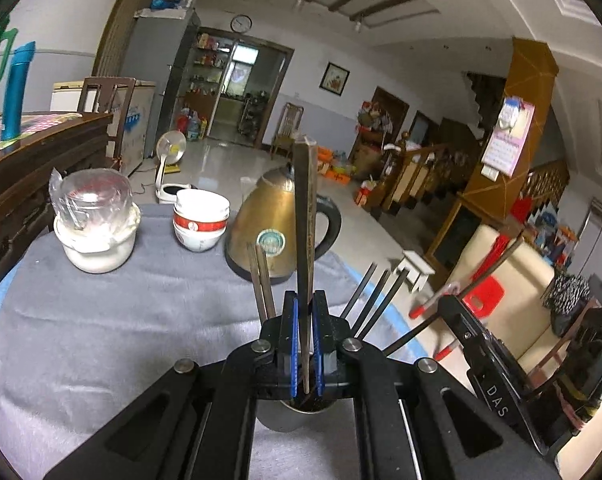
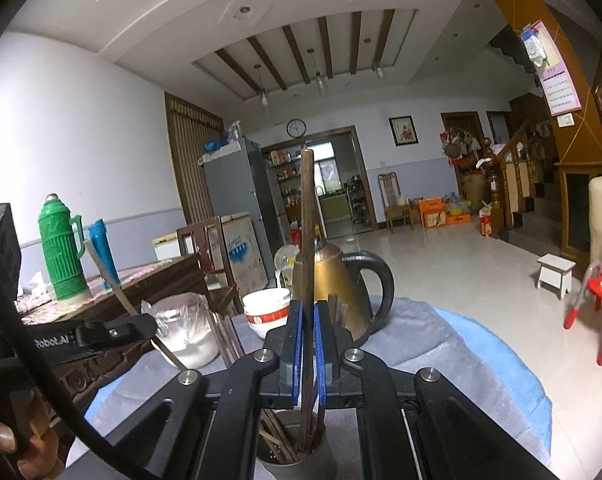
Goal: Organize utensils
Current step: 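Lower both chopsticks into the grey cup and open both grippers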
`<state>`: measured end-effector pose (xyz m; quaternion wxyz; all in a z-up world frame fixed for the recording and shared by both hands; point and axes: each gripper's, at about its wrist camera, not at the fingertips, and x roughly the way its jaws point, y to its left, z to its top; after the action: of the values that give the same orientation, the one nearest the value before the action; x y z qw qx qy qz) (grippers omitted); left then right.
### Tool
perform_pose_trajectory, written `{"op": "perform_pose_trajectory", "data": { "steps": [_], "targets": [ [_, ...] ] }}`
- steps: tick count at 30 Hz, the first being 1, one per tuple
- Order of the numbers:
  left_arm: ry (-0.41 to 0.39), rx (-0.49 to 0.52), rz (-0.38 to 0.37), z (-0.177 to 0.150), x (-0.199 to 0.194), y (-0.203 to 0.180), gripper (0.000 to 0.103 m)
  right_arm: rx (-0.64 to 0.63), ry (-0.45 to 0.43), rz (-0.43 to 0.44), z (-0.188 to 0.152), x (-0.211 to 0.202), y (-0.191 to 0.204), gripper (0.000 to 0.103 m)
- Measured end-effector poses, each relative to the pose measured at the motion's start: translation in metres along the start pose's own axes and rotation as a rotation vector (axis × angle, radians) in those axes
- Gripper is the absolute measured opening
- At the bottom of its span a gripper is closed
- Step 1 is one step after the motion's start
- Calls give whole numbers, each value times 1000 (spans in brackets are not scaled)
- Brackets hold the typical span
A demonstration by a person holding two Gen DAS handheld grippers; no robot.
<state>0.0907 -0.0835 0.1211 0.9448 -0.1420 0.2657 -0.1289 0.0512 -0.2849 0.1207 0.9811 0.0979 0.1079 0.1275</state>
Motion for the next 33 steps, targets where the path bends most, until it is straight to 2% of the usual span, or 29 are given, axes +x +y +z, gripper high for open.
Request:
{"op": "perform_pose_trajectory", "data": {
  "steps": [11,20,33],
  "targets": [
    [95,47,3,-14,22,-3,7,-3,99,12,-20,22,-10,6],
    [154,70,36,-19,33,-9,7,-7,153,18,-29,34,-11,6],
    [198,83,53,-22,42,-12,7,-15,199,14,-37,43,-9,6]
  ]
}}
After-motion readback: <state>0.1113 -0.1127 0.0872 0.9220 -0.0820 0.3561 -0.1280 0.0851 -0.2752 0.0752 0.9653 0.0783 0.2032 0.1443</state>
